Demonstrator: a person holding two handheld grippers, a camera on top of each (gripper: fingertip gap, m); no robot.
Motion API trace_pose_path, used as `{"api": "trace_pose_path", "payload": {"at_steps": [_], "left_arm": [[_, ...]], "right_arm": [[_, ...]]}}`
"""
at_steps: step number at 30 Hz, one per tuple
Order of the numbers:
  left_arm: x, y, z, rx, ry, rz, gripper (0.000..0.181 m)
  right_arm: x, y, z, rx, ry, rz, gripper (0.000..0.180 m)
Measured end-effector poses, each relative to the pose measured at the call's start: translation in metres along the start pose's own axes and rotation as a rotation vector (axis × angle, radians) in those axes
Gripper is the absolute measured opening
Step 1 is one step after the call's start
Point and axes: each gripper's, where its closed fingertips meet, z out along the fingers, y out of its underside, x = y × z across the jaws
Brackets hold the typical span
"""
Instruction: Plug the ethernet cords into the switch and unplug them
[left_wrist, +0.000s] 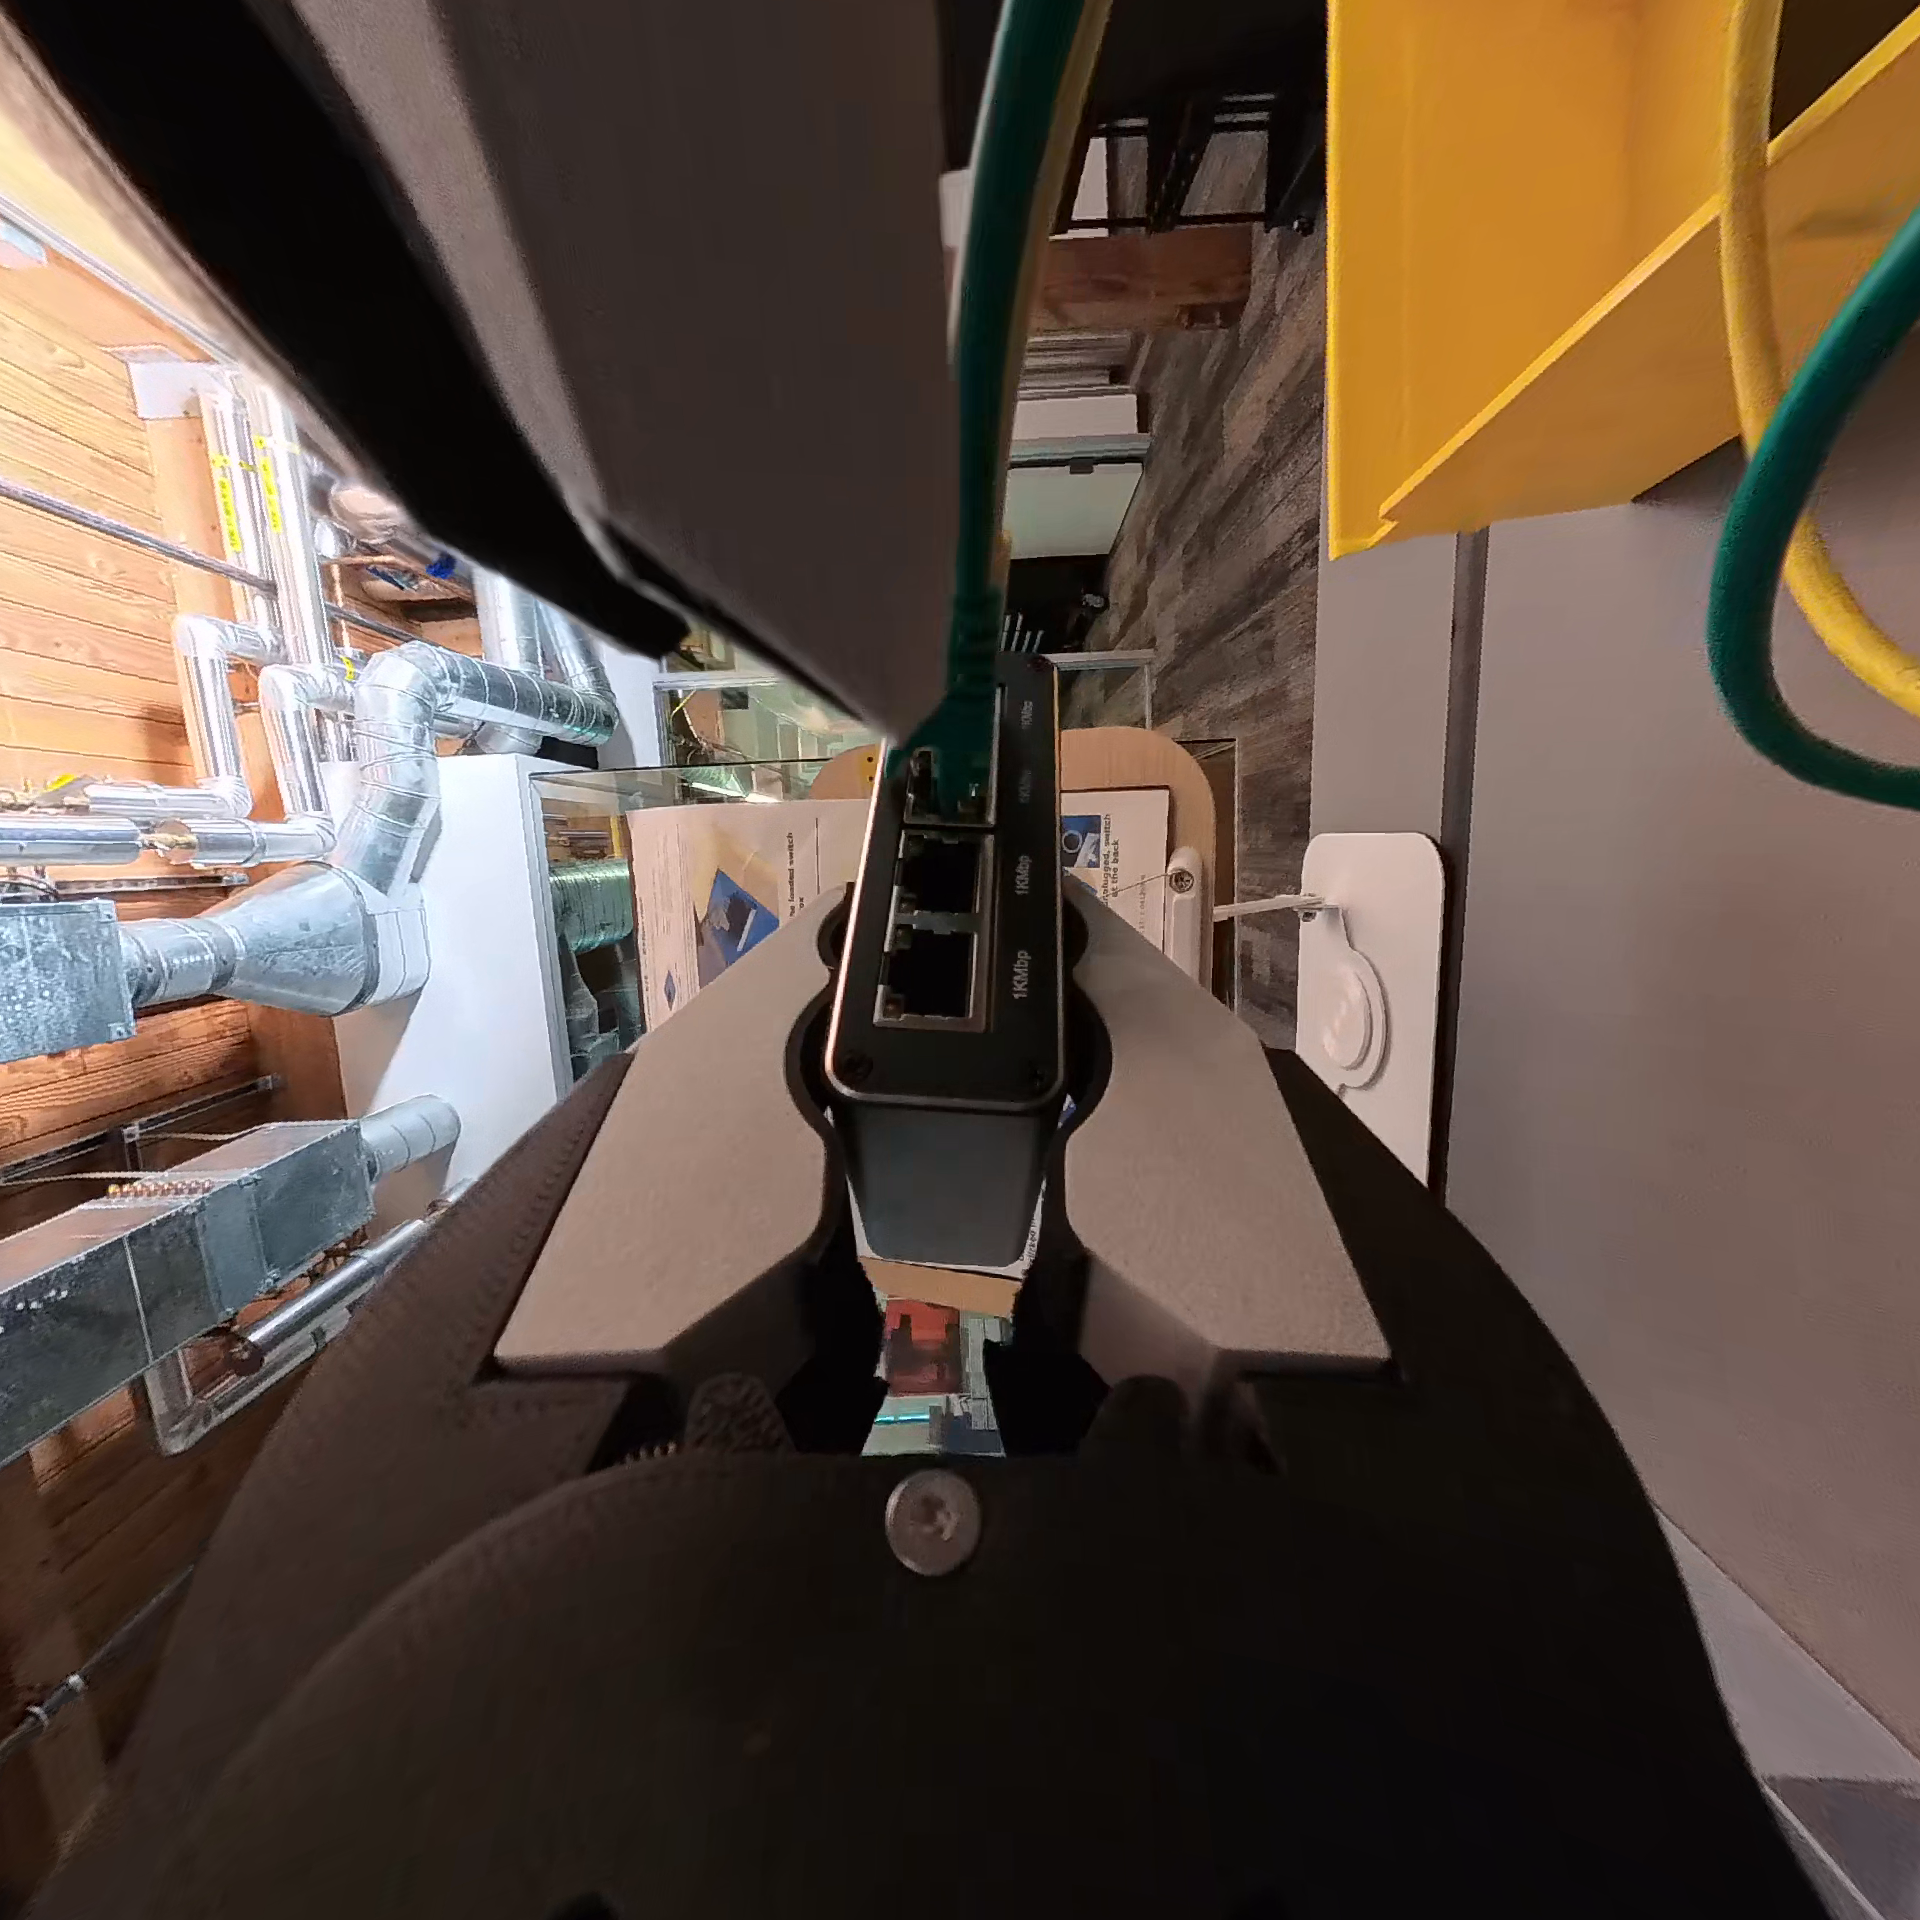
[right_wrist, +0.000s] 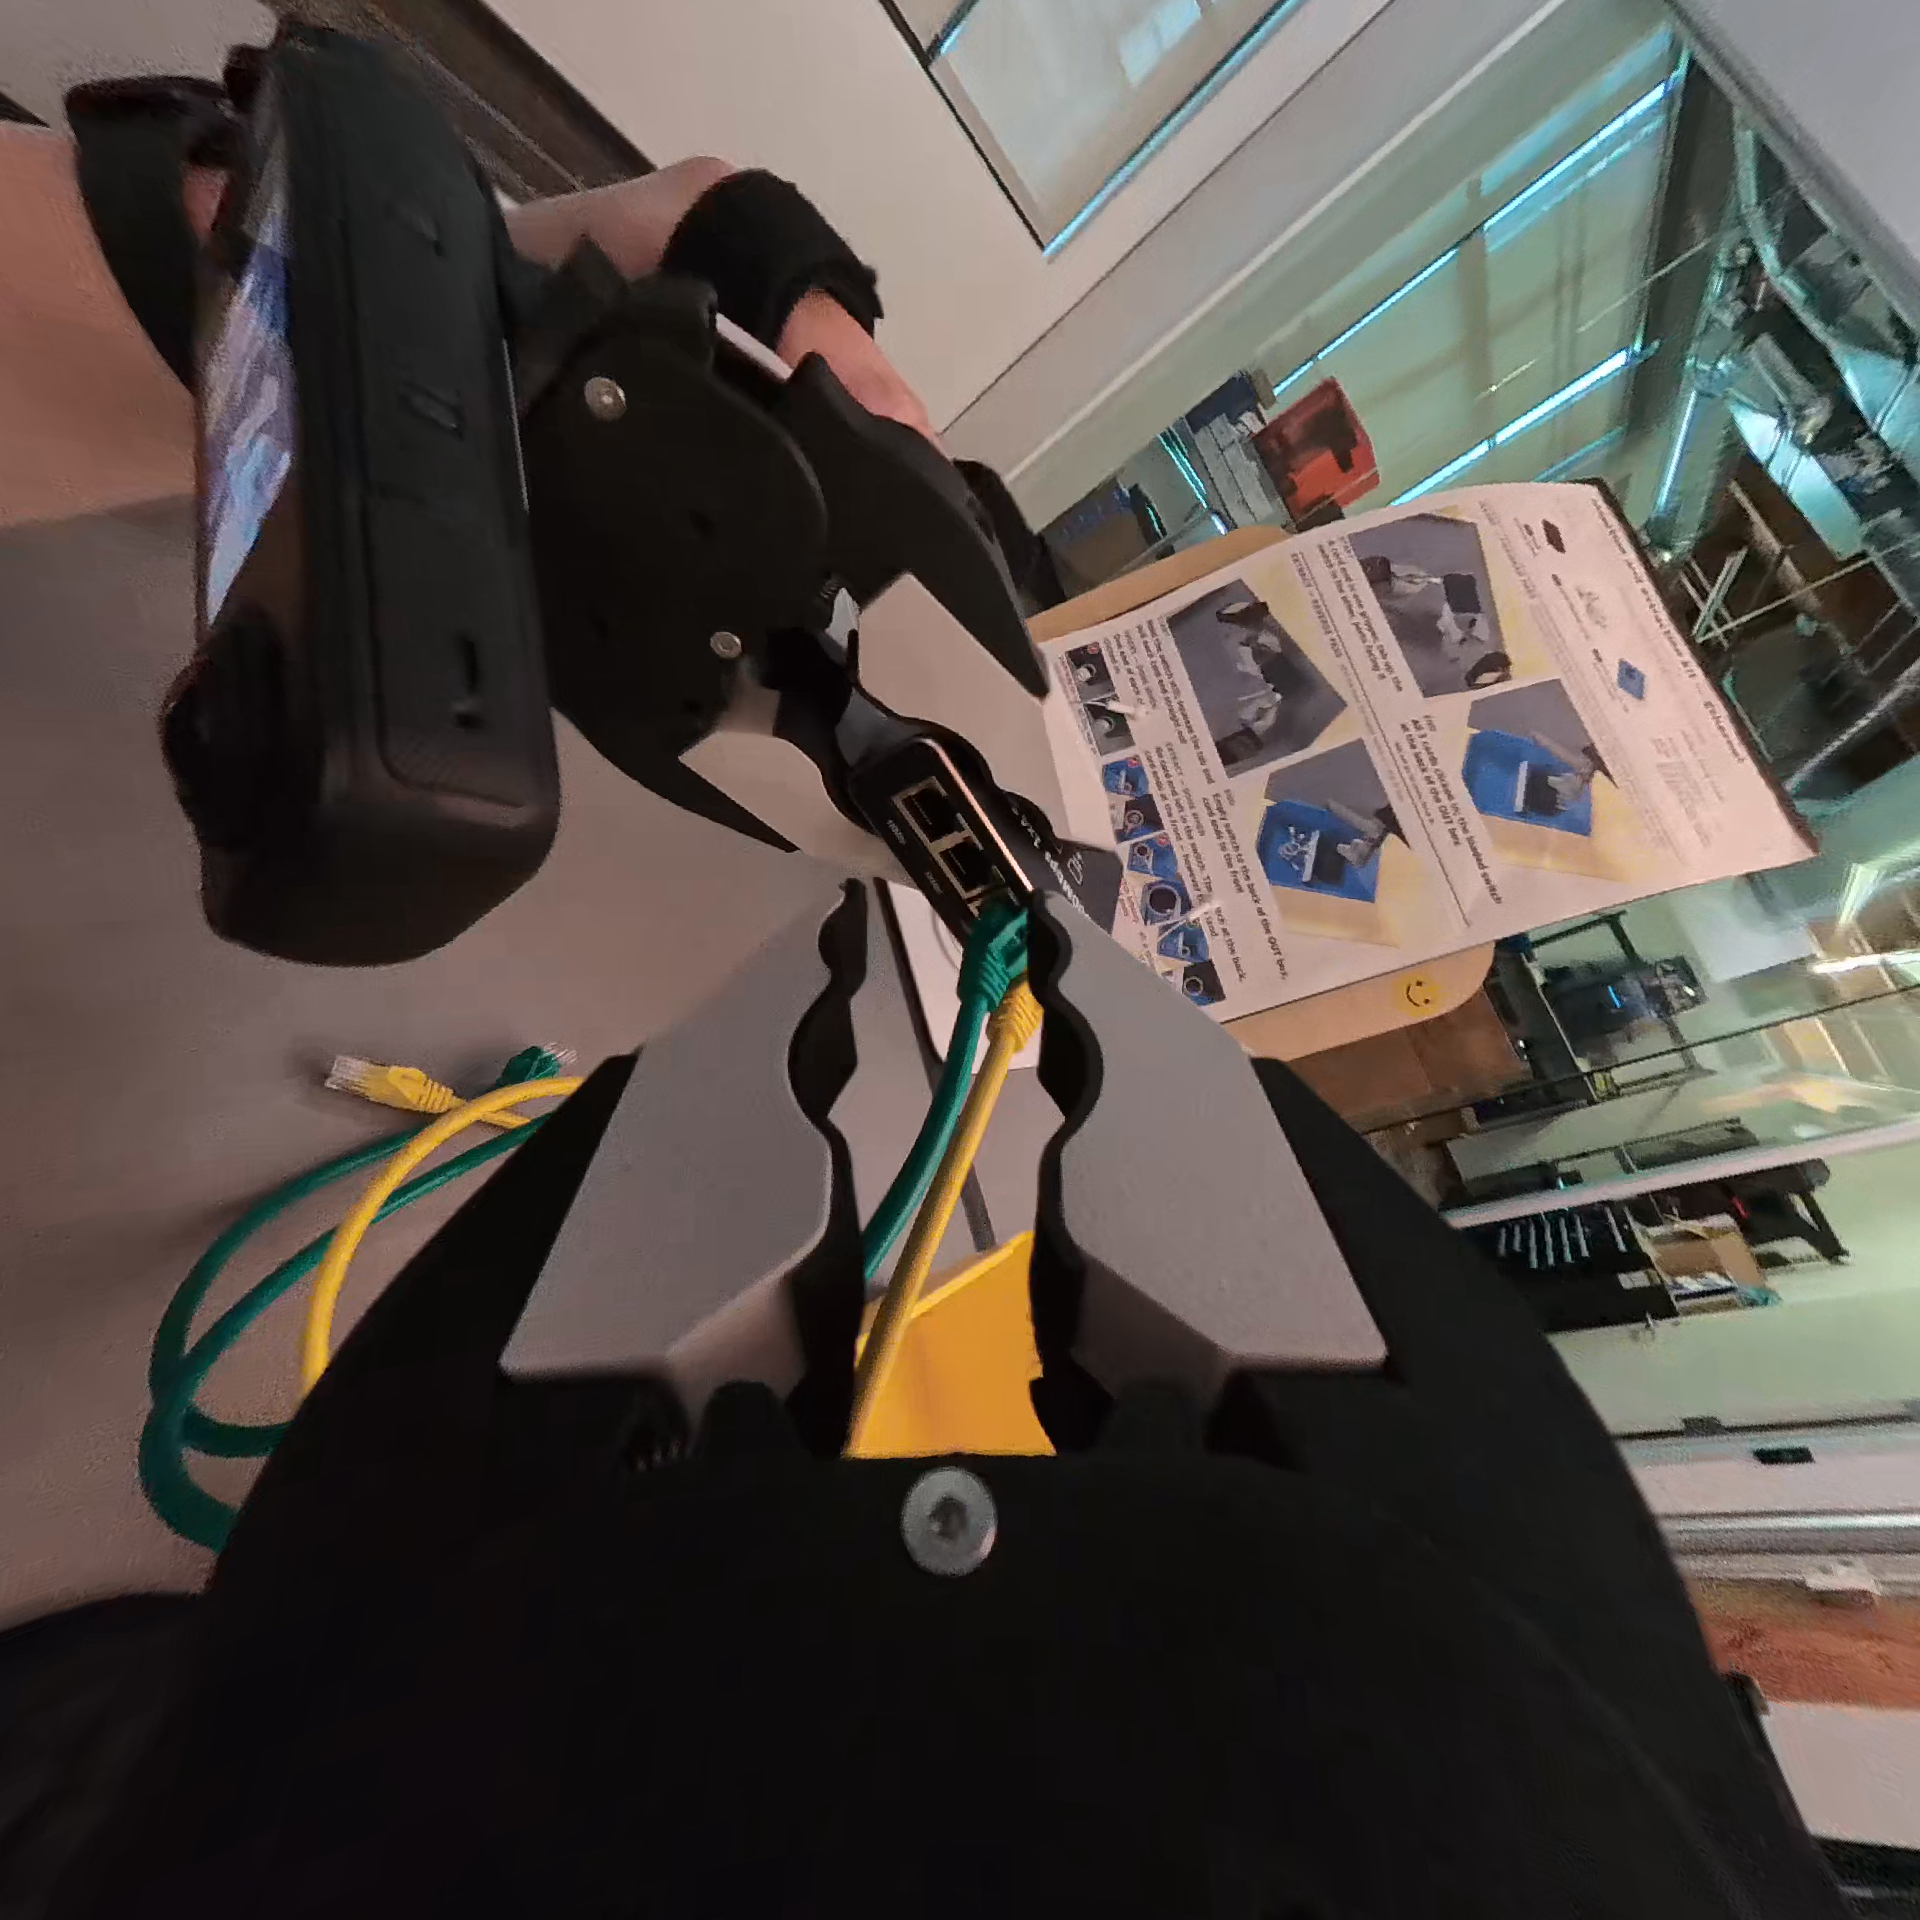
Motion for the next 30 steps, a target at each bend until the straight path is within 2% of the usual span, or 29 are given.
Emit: {"api": "trace_pose_path", "payload": {"at_steps": [11, 14, 30], "left_arm": [[0.01, -0.016, 0.001, 0.01, 0.03, 0.04, 0.034], [0.01, -0.014, 0.002, 0.007, 0.037, 0.032, 0.033], [0.01, -0.017, -0.002, 0.021, 0.056, 0.005, 0.033]], "right_arm": [[-0.001, 0.037, 0.022, -0.257, 0.078, -0.148, 0.026], [0.0, 0.037, 0.022, -0.256, 0.098, -0.194, 0.021], [0.004, 0.038, 0.025, -0.272, 0.165, -0.33, 0.018]]}}
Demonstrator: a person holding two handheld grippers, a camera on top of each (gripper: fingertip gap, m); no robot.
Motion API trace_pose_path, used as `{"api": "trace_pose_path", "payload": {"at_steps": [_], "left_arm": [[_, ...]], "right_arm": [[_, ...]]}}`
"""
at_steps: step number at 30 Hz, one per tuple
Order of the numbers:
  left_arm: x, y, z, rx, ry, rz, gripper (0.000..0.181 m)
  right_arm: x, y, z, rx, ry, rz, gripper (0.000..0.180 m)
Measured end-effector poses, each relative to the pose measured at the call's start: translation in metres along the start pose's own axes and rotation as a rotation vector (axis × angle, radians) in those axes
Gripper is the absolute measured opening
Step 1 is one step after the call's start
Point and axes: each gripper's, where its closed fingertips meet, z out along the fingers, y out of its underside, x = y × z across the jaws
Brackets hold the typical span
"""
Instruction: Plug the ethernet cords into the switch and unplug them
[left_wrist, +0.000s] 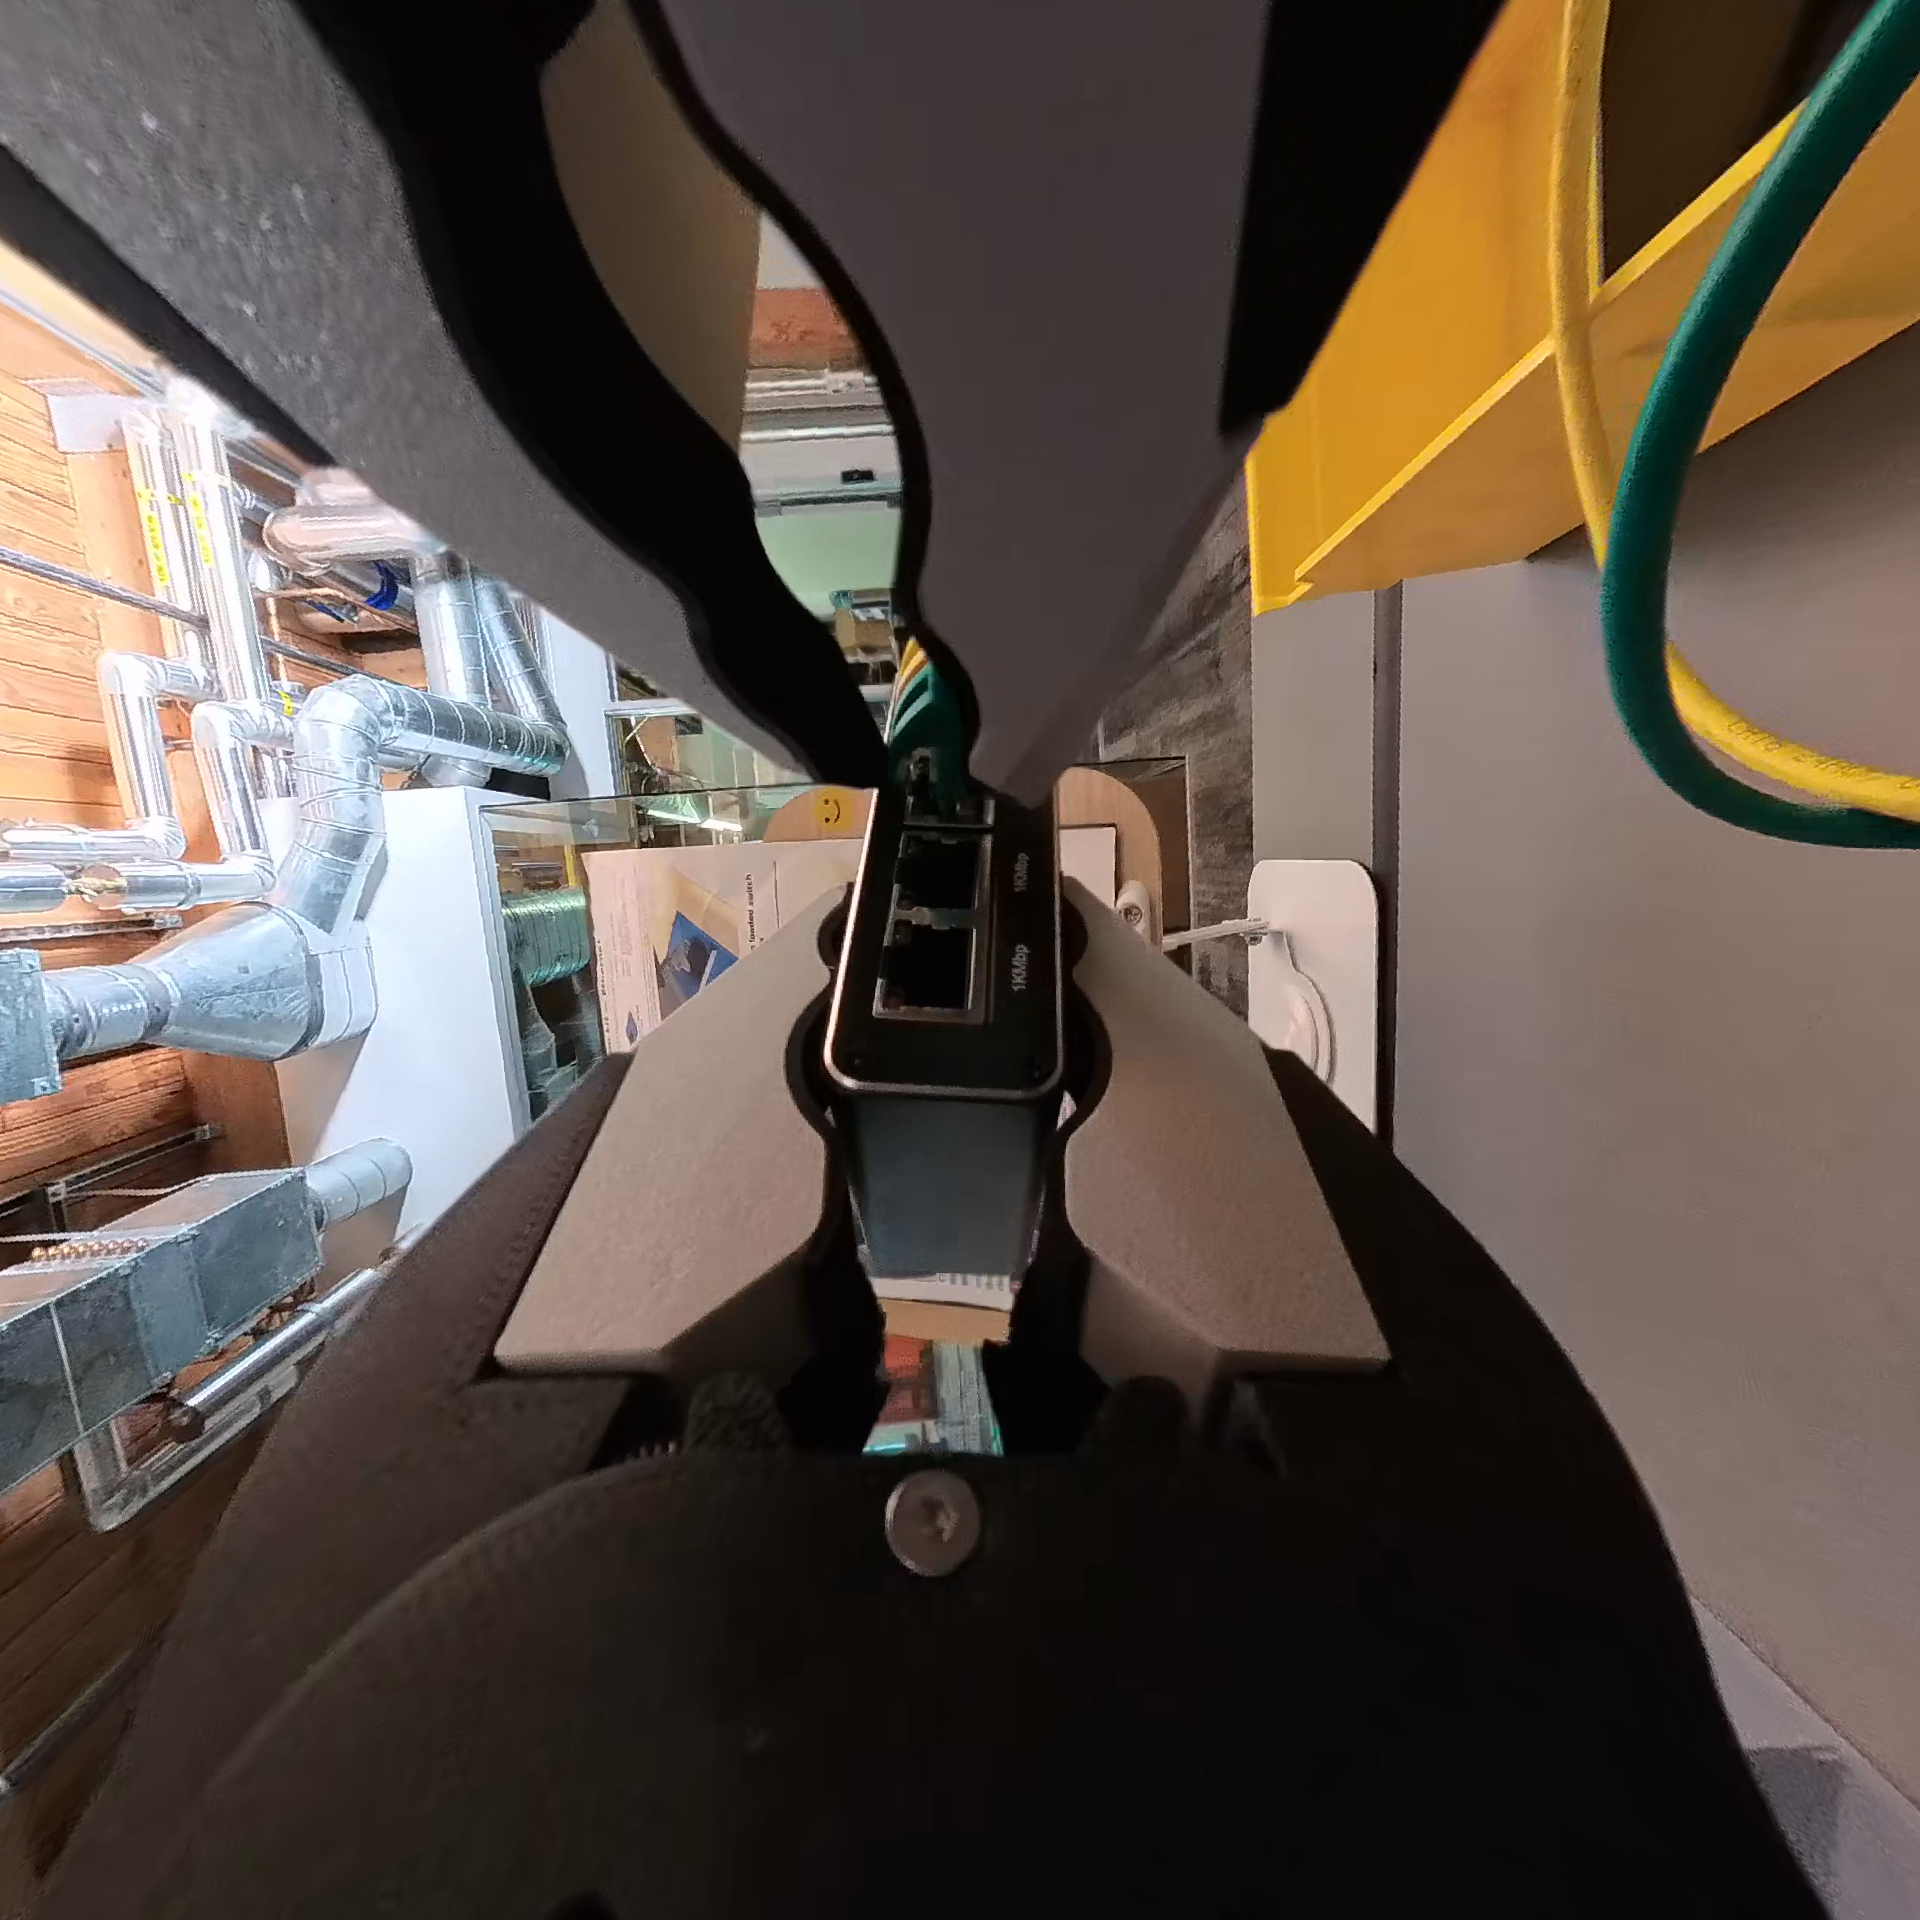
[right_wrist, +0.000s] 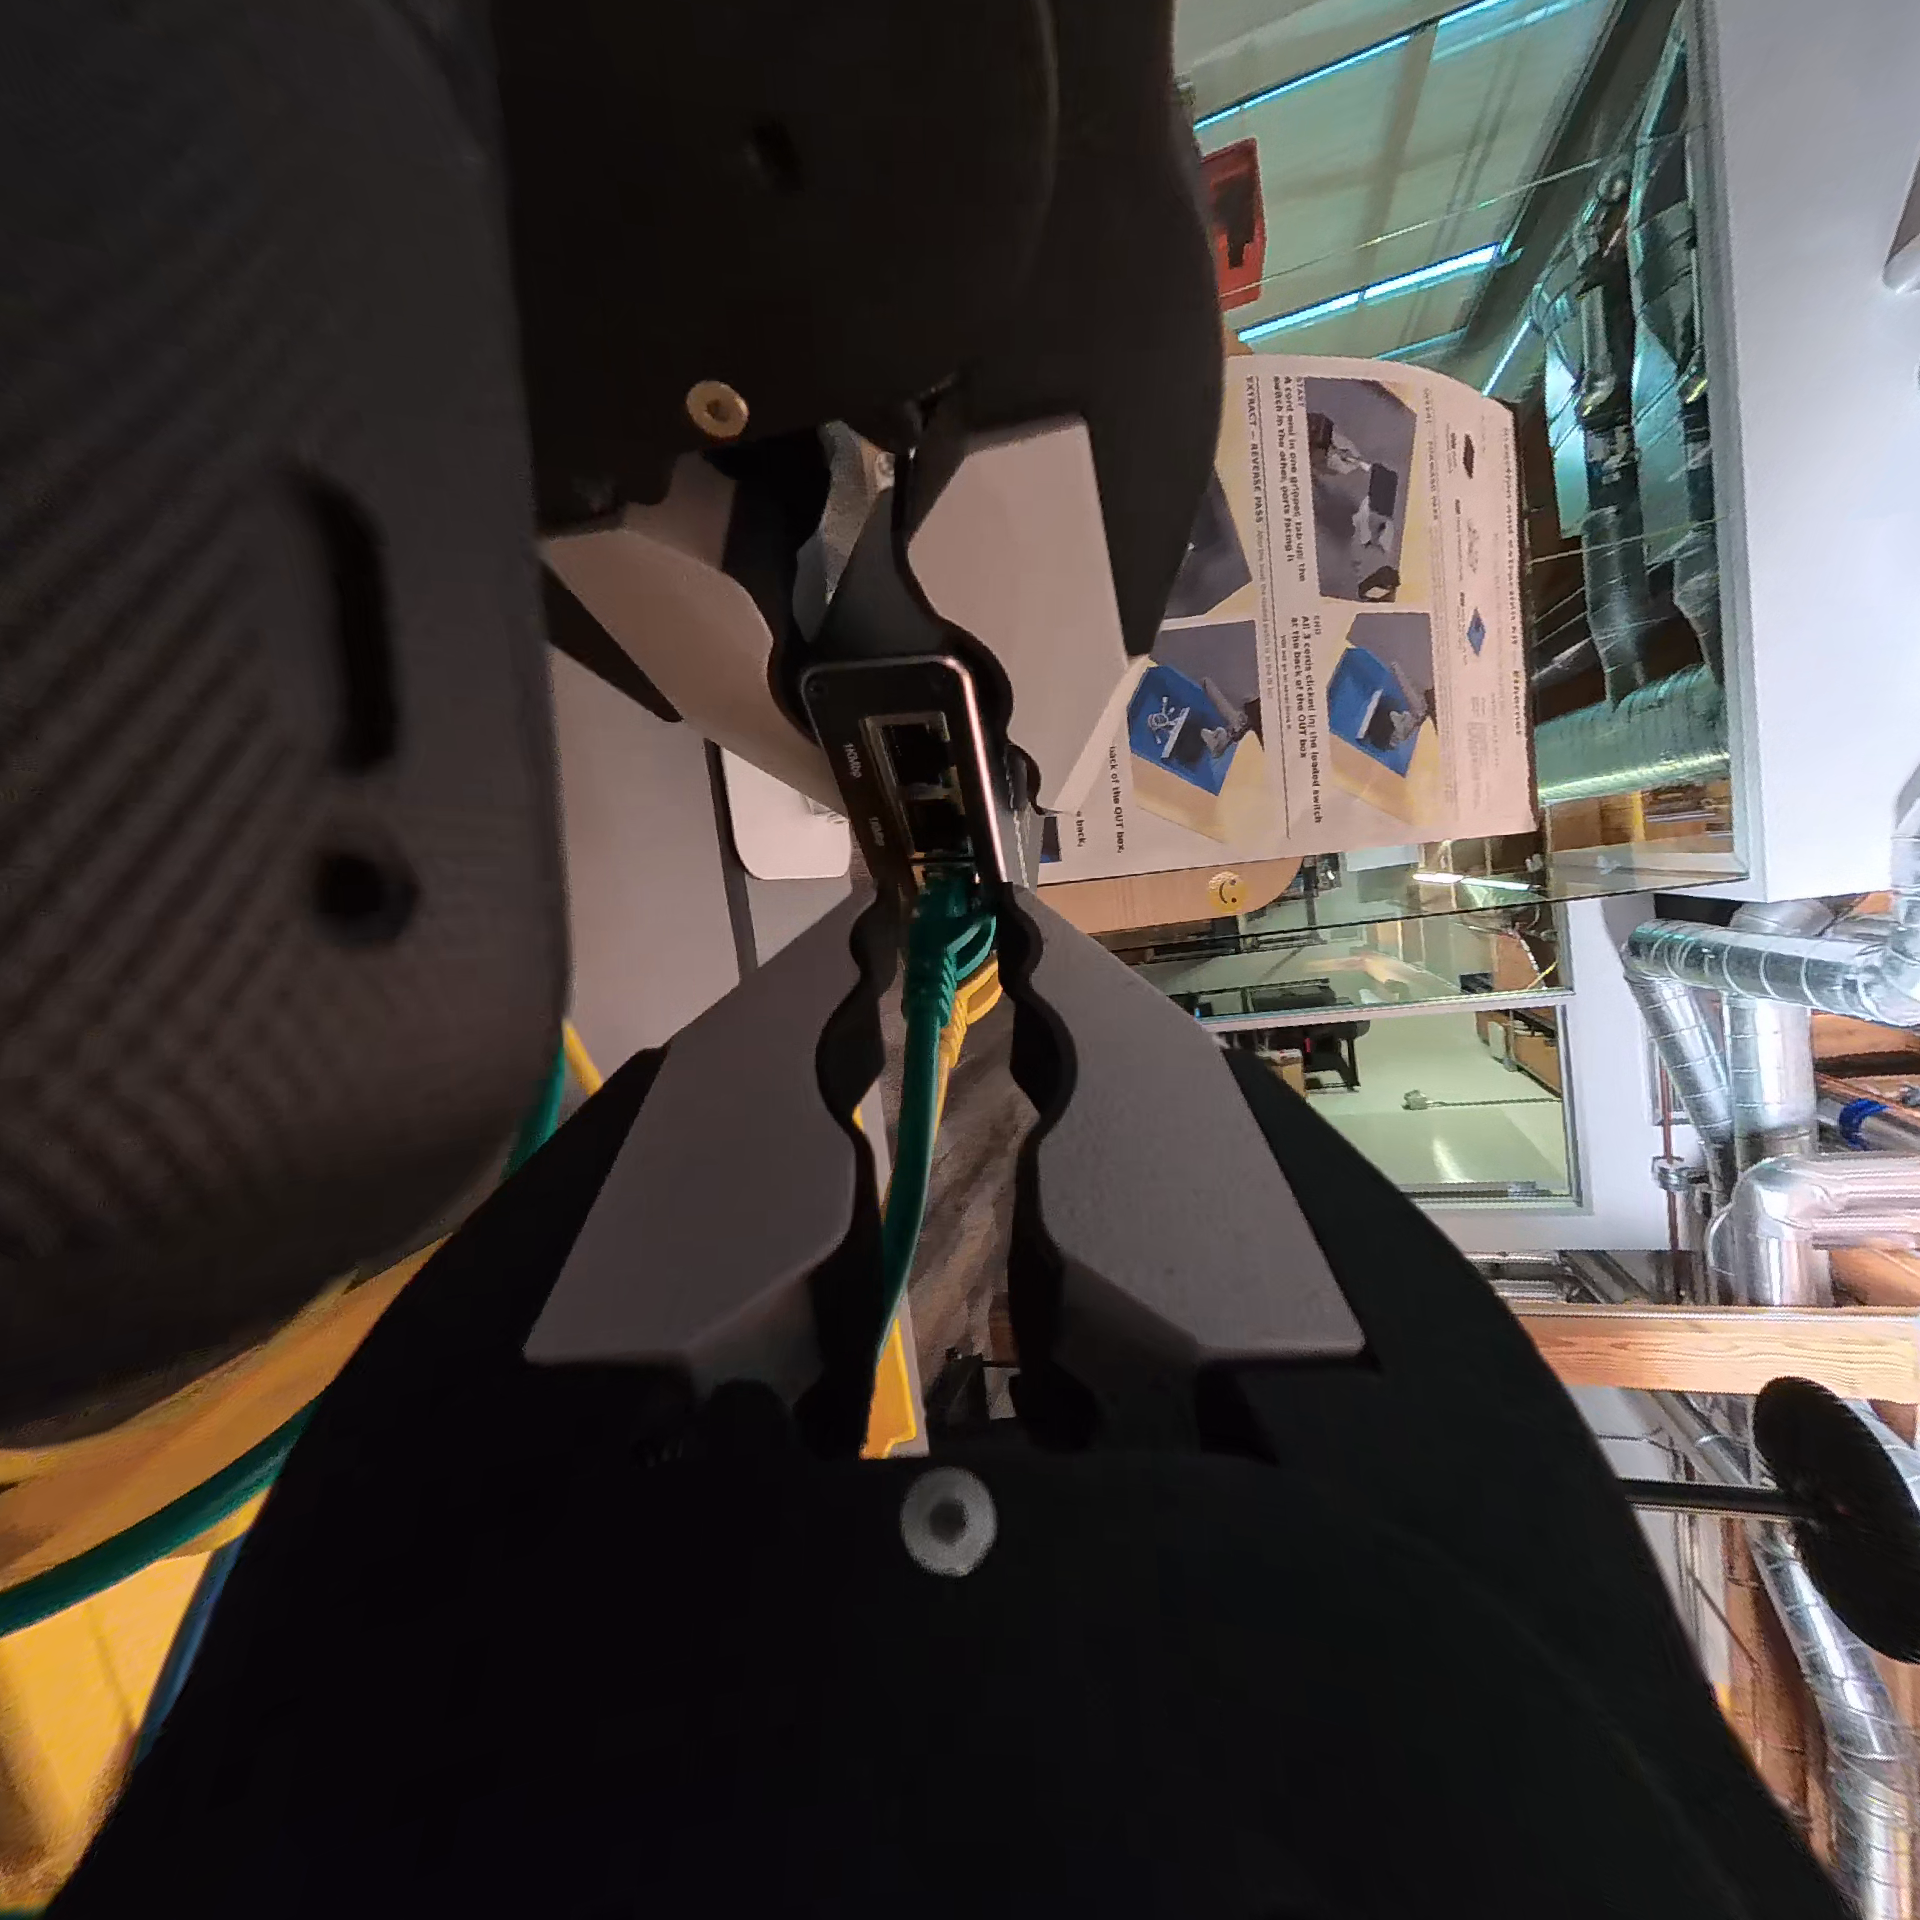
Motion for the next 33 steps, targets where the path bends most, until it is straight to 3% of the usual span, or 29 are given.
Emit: {"api": "trace_pose_path", "payload": {"at_steps": [9, 16, 33], "left_arm": [[-0.013, -0.013, -0.003, 0.063, -0.069, -0.056, 0.035], [-0.005, -0.018, 0.007, 0.071, 0.002, -0.147, 0.038], [0.011, -0.028, 0.015, 0.103, 0.076, -0.162, 0.038]], "right_arm": [[0.009, 0.001, -0.013, 0.0, 0.043, -0.023, 0.013], [0.003, 0.013, -0.012, -0.055, -0.002, 0.002, 0.012], [-0.012, 0.027, -0.015, -0.091, -0.149, 0.153, 0.012]]}}
